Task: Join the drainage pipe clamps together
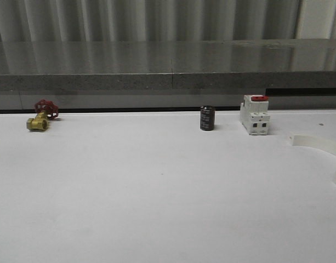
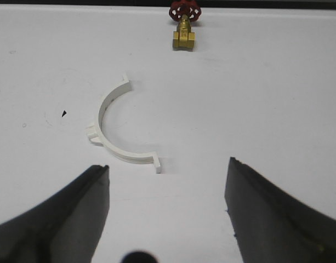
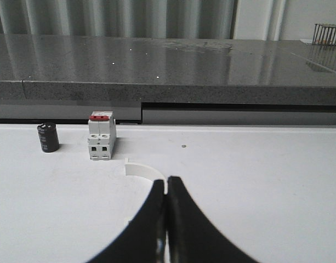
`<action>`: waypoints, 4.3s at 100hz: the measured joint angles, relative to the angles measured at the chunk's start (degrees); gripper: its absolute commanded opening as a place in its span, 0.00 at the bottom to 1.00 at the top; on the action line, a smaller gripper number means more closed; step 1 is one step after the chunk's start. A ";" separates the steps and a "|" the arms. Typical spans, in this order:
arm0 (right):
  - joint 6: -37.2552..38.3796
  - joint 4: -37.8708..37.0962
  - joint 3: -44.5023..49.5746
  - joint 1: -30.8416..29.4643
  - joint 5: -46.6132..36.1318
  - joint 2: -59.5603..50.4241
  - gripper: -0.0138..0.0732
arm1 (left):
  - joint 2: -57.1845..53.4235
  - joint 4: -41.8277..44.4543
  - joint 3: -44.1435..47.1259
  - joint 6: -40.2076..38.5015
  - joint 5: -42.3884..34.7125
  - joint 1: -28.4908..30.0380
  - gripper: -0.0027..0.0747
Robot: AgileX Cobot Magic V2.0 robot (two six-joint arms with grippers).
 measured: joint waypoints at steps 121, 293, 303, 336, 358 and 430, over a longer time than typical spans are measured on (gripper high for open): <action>0.00 0.00 0.00 0.00 0.00 0.00 0.08 | 60.41 -2.15 -32.22 -2.71 8.43 12.42 0.65; 0.00 0.00 0.00 0.00 0.00 0.00 0.08 | 62.97 -8.77 -39.27 -2.84 6.96 -7.72 0.04; 0.00 0.00 0.00 0.00 0.00 0.00 0.08 | 63.40 -9.64 -39.62 -2.88 5.98 -10.94 0.04; 0.00 0.00 0.00 0.00 0.00 0.00 0.08 | 67.76 -10.14 -41.44 -2.88 5.16 -15.72 0.04; 0.00 0.00 0.00 0.00 0.00 0.00 0.08 | 67.91 -10.14 -41.44 -2.88 5.41 -15.71 0.05; 0.00 0.02 0.00 0.00 0.00 0.00 0.08 | 68.80 -10.14 -42.15 -4.75 4.89 -15.71 0.50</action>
